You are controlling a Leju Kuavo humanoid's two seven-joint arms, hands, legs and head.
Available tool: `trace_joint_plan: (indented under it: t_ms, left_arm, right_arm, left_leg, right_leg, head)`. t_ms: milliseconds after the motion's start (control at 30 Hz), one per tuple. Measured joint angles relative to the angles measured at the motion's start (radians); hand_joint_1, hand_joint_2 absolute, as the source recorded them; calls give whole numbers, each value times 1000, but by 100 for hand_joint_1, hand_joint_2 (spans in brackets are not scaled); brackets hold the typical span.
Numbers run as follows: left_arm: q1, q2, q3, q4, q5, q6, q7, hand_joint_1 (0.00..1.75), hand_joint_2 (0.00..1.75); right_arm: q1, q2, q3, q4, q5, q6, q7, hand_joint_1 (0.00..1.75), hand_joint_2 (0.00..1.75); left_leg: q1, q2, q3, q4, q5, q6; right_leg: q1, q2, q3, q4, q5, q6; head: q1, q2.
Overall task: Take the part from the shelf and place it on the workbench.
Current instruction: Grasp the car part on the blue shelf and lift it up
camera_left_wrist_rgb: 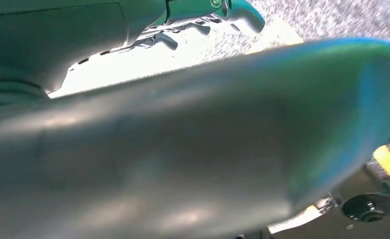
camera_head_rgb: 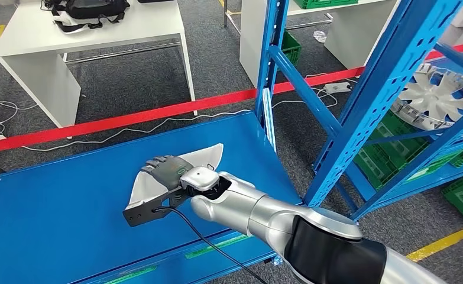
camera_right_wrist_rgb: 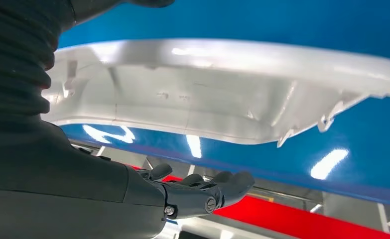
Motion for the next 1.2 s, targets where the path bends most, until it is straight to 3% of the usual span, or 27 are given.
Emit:
trace_joint_plan:
  t_ms: [67, 100, 200, 333, 500, 867, 1000, 1200]
  left_arm:
    - [-1, 0, 3, 0, -1, 0, -1, 0, 0]
    - [-1, 0, 5, 0, -2, 0, -2, 0, 0]
    - [-1, 0, 8, 0, -3, 0, -3, 0, 0]
    - [-2, -1, 13, 0, -3, 0, -5, 0, 0]
    - [-2, -6, 15, 0, -3, 0, -4, 0, 0]
    - [-2, -7, 24, 0, -4, 0, -6, 0, 0]
    - [-1, -7, 27, 0, -4, 0, -11, 0, 175]
    - [0, -7, 33, 0, 3, 0, -27, 0, 175]
  right_arm:
    - [0, 0, 1, 0, -5, 7, -3, 130, 175]
    - [0, 1, 2, 0, -8, 11, -4, 172, 175]
    - [1, 2, 3, 1, -11, 18, -6, 175, 175]
    - [2, 2, 4, 2, -12, 20, -5, 175, 175]
    - [2, 2, 9, 7, -11, 21, -3, 175, 175]
    - [0, 4, 11, 9, -10, 15, -2, 175, 175]
    - [0, 4, 12, 9, -10, 14, 0, 175, 175]
    - [-4, 4, 12, 10, -18, -1, 4, 175, 175]
  left_leg:
    - [-3, -1, 4, 1, -4, -11]
    - [-4, -1, 5, 0, -6, -9]
    - [-4, 0, 11, -8, -6, 2]
    - [-4, 0, 17, -18, 4, -16]
    - [-4, 0, 18, -20, 5, -25]
    - [-6, -1, 20, -20, 2, -25]
    - [-6, -1, 21, -19, 2, -25]
    - [-6, -1, 22, -19, 1, -24]
  right_leg:
    - [2, 1, 27, -73, 30, -8]
    - [3, 2, 28, -78, 30, -10]
    - [3, 4, 30, -82, 35, -14]
    - [3, 4, 30, -82, 35, -19]
    - [4, 4, 31, -81, 34, -22]
    - [3, 4, 38, -87, 33, -22]
    - [2, 3, 40, -89, 33, -22]
    - [2, 4, 42, -90, 33, -21]
  head:
    - [0, 0]
    - [-1, 0]
    - [-1, 0]
    - [-1, 0]
    - [0, 0]
    - [0, 0]
    - [0, 0]
    - [0, 0]
